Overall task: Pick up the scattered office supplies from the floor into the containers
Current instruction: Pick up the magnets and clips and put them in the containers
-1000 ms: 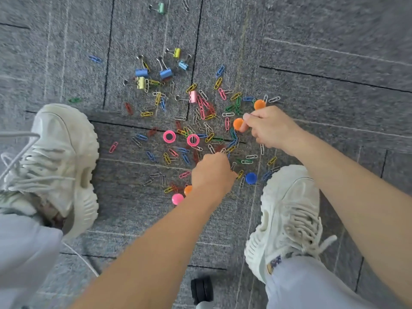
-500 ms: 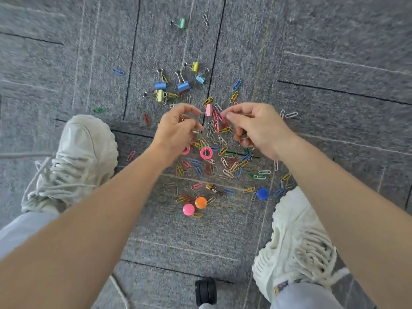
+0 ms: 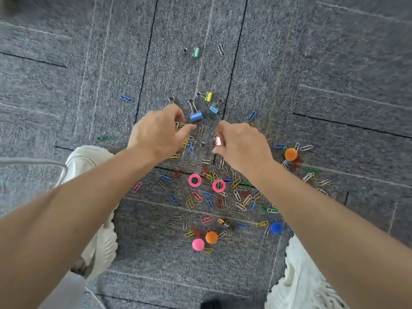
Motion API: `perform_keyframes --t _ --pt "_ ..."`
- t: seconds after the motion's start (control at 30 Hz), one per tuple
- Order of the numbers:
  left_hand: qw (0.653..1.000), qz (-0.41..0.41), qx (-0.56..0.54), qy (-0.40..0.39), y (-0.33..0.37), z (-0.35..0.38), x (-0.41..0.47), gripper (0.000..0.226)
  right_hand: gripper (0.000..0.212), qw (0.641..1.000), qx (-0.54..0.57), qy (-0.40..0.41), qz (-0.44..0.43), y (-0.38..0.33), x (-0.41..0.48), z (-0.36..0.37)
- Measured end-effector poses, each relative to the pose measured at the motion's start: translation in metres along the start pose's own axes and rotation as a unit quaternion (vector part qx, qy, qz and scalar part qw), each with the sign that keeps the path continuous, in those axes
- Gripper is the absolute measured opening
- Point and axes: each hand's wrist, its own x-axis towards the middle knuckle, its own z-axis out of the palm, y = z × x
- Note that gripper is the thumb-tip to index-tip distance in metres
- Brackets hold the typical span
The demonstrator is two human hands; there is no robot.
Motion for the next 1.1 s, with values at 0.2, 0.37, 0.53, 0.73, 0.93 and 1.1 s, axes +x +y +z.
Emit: perform_keyframes --t 0.2,0.37,0.53,0.73,0.93,1.1 --pt "0.997 -0.083 -0.006 -0.005 -0.007 -0.005 0.003 0.041 0.033 0.998 0.016 -0.060 -0.008 0.010 0.006 -0.009" --pt "0.991 -0.128 -0.033 -0.001 -0.013 -0.001 0.006 0.041 0.022 0.852 0.496 -0.105 0.131 0.020 0.008 -0.017" --pt "0.979 -0.183 -0.089 0.003 -0.019 -0.001 0.007 0.045 0.011 0.659 0.720 -0.189 0.108 0.020 0.010 -0.024" --pt "0.977 -0.179 -0.119 -0.011 -0.023 -0.007 0.008 0.038 0.033 0.613 0.759 -0.200 0.094 0.010 0.016 -0.026" --pt "0.978 -0.170 -0.118 0.002 -0.032 -0.009 0.004 0.044 0.015 0.584 0.772 -0.196 0.160 0.009 0.022 -0.025" --pt "0.978 -0.172 -0.119 -0.015 -0.040 -0.011 0.003 0.037 0.017 0.639 0.727 -0.145 0.204 0.004 0.031 -0.027"
